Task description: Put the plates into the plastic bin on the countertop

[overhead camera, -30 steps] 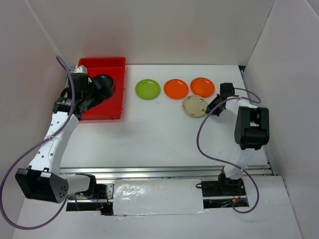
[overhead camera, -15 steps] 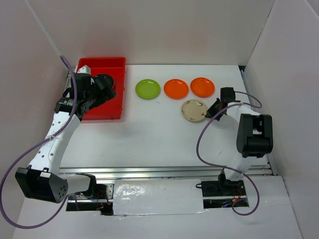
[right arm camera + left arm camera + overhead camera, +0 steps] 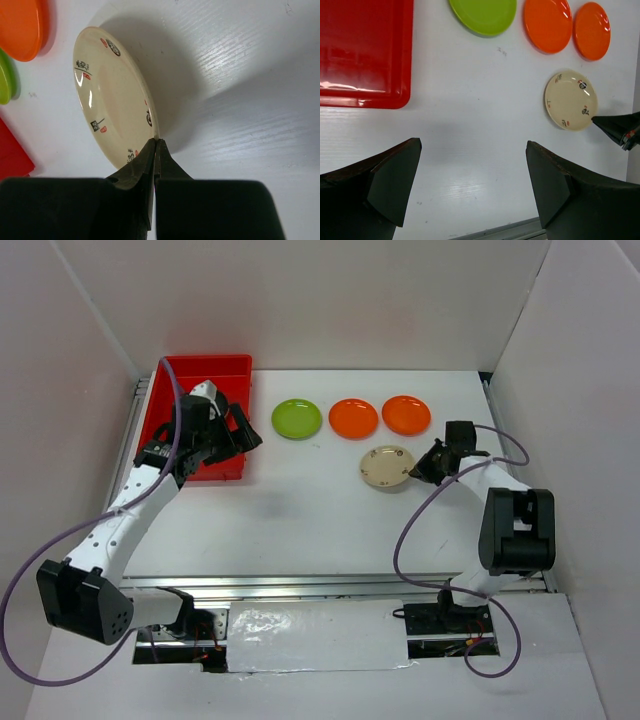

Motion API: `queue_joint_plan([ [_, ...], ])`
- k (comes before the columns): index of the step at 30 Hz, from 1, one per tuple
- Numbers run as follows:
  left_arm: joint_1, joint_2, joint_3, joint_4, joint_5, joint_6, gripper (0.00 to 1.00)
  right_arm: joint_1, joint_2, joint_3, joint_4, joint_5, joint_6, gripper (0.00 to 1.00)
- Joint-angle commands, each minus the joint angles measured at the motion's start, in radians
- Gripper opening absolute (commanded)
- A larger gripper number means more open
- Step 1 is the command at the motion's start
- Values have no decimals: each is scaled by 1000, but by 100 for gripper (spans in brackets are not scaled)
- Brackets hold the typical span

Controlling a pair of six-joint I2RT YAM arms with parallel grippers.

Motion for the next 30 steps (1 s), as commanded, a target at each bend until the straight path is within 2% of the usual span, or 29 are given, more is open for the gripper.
queue_joint_plan([
  [1,-26,15,16,49,13,13,99,-9,-1,-1,46,-10,-25,0],
  [8,-28,-37,56,0,-9,21,99,-13,131,79,-37,7,-76,0],
  [10,-23,-63,69,-18,-9,24,99,-13,137,99,-46,15,-79,3],
  [13,-13,-92,99,-58,-50,31,99,-15,168,140,-90,21,-87,12],
  [14,-11,-100,105,-66,-50,33,99,-13,182,148,-106,22,-90,22],
  [15,-5,-112,108,-69,-53,35,99,-12,186,156,-115,21,-91,27],
  [20,21,-140,111,-84,-48,50,99,-10,205,183,-146,27,-90,44],
  [27,84,-153,119,-101,-24,71,99,4,248,248,-225,56,-105,44],
  [30,105,-163,115,-100,-7,77,99,25,288,309,-281,79,-123,31],
])
